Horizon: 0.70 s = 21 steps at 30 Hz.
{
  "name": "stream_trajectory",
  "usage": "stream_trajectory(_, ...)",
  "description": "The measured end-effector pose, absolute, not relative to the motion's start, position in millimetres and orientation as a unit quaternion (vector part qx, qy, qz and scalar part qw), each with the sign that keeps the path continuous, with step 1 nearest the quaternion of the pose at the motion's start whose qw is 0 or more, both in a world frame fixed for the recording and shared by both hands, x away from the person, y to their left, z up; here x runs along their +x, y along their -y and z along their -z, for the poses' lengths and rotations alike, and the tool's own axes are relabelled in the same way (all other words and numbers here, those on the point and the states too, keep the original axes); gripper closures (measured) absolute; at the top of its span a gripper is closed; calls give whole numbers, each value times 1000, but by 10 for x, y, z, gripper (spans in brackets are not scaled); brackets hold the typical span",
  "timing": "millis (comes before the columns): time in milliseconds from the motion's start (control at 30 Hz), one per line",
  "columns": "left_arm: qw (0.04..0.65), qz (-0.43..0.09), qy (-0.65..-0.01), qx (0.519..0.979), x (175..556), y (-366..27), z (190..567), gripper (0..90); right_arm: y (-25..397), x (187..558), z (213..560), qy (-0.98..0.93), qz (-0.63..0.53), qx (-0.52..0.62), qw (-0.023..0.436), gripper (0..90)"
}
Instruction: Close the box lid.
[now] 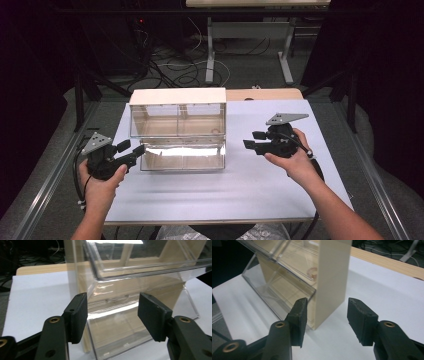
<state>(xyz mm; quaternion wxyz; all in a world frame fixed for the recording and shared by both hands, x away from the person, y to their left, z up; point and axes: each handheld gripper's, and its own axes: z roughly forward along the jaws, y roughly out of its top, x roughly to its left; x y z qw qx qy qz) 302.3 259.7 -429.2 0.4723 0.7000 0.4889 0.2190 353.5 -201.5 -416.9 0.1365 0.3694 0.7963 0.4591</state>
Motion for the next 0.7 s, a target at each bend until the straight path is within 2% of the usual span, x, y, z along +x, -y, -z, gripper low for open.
stream_trajectory(300,468,-237,-503,687,3058,-2679,4427,291,2258,3527,4319,-779,-454,403,157,379)
stream_trajectory(500,466,-232,-504,689,3087,-2711,4525,208,2430,3522,4423,-768,-453,421,165,365)
stream_trajectory(633,463,-226,-507,691,3097,-2728,4573,172,2502,3521,4492,-762,-459,431,151,366)
stream_trajectory(700,461,-222,-512,689,3107,-2735,4622,161,2528,3518,4526,-762,-453,435,159,360)
